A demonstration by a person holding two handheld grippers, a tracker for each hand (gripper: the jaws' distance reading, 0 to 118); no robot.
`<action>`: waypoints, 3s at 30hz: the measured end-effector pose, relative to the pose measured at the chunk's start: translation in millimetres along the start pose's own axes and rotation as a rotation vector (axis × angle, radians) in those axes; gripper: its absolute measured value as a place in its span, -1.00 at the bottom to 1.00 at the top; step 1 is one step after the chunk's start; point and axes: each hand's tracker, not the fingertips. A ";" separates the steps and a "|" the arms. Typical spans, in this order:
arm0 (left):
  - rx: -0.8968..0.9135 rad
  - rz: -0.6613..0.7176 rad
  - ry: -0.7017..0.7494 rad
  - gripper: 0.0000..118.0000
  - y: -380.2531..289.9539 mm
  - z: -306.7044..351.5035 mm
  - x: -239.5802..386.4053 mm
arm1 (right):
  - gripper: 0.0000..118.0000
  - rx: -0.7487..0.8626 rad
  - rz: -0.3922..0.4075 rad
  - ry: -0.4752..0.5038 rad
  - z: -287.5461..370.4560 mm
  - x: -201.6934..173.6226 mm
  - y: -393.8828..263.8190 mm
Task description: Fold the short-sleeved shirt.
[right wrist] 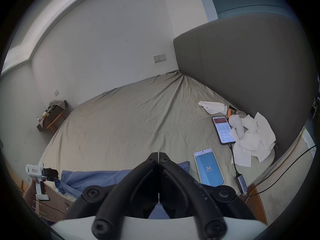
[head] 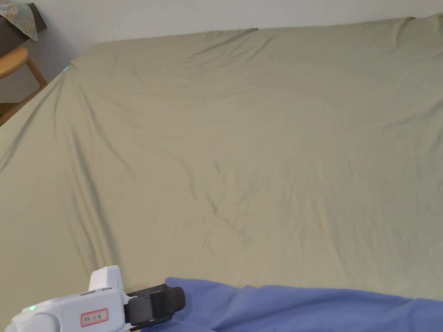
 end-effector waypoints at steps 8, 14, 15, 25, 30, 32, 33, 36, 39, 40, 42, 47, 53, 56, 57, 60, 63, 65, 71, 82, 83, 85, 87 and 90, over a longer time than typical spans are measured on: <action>-0.062 -0.106 0.042 -0.68 -9.8 -23.7 24.2 | -1.00 -0.030 0.006 -0.006 -2.1 -23.9 -7.4; -0.078 -0.249 0.074 -0.89 -25.3 -23.4 48.2 | -1.00 -0.039 0.003 -0.005 -5.0 -26.1 -7.7; -0.070 -0.246 0.072 -0.90 -24.2 -21.1 46.6 | -1.00 -0.040 0.002 -0.004 -5.4 -27.5 -7.9; 0.032 -0.212 0.198 -0.93 6.3 17.1 10.6 | -1.00 -0.053 0.020 0.013 -12.2 -38.3 -5.0; 0.091 -0.171 0.343 -0.93 21.1 52.7 -33.6 | -1.00 -0.058 0.032 0.027 -15.4 -42.2 -3.2; 0.121 -0.141 0.425 -0.93 26.7 72.2 -51.1 | -1.00 -0.056 0.029 0.029 -16.5 -43.2 -3.1; 0.125 -0.161 0.475 -0.93 27.7 80.1 -53.7 | -1.00 -0.056 0.027 0.034 -17.2 -42.7 -3.0; 0.132 -0.174 0.467 -0.93 19.7 100.4 -32.5 | -1.00 -0.056 0.030 0.038 -19.4 -45.1 -3.9; 0.155 -0.209 0.308 -0.93 3.0 106.2 22.2 | -1.00 -0.060 0.025 0.047 -20.9 -46.7 -5.3; 0.157 -0.232 0.251 -0.93 -2.2 104.9 40.6 | -1.00 -0.061 0.023 0.049 -21.0 -47.6 -5.8; 0.152 -0.247 0.166 -0.93 -13.6 91.3 80.3 | -1.00 -0.060 0.024 0.052 -21.1 -48.3 -6.5; 0.107 -0.304 -0.063 -0.93 -42.7 12.9 158.5 | -1.00 -0.055 0.031 0.065 -16.4 -49.6 -5.2; 0.040 -0.293 -0.061 -0.93 -61.7 -53.3 174.4 | -1.00 -0.050 0.029 0.061 -8.8 -40.9 -1.6; -0.011 -0.254 -0.087 -0.67 -57.8 -51.1 161.6 | -1.00 -0.050 0.029 0.052 -8.9 -38.4 -3.2; -0.036 -0.250 -0.093 -0.14 -55.9 -46.4 158.7 | -1.00 -0.050 0.030 0.048 -9.8 -37.7 -4.1; 0.042 -0.279 -0.105 0.94 -55.7 -17.6 152.4 | -1.00 -0.055 0.022 0.053 -13.2 -37.0 -6.5; 0.108 -0.175 -0.081 0.76 -43.1 10.4 130.4 | -1.00 -0.059 0.017 0.055 -16.2 -38.3 -10.7; 0.116 -0.166 -0.072 -0.78 -39.0 14.1 120.8 | -1.00 -0.069 0.009 0.062 -18.0 -38.3 -13.4; 0.051 -0.227 -0.003 -1.00 -29.3 -28.7 104.3 | -1.00 -0.090 0.004 0.061 -19.6 -37.4 -18.4; -0.159 -0.287 -0.202 -1.00 -77.3 -104.1 179.3 | -1.00 -0.094 -0.010 0.034 -15.5 -32.7 -18.8; -0.142 -0.279 -0.253 -1.00 -77.1 -99.0 179.2 | -1.00 -0.095 -0.015 0.039 -16.0 -33.2 -18.9; -0.132 -0.242 -0.333 -1.00 -77.6 -81.3 183.3 | -1.00 -0.097 -0.015 0.046 -17.8 -35.9 -19.1; -0.070 -0.255 -0.288 -1.00 -74.8 -55.6 174.8 | -1.00 -0.098 -0.007 0.050 -19.3 -39.0 -18.5; 0.050 -0.218 -0.186 -1.00 -57.0 -12.6 139.6 | -1.00 -0.101 -0.004 0.069 -20.9 -41.9 -17.2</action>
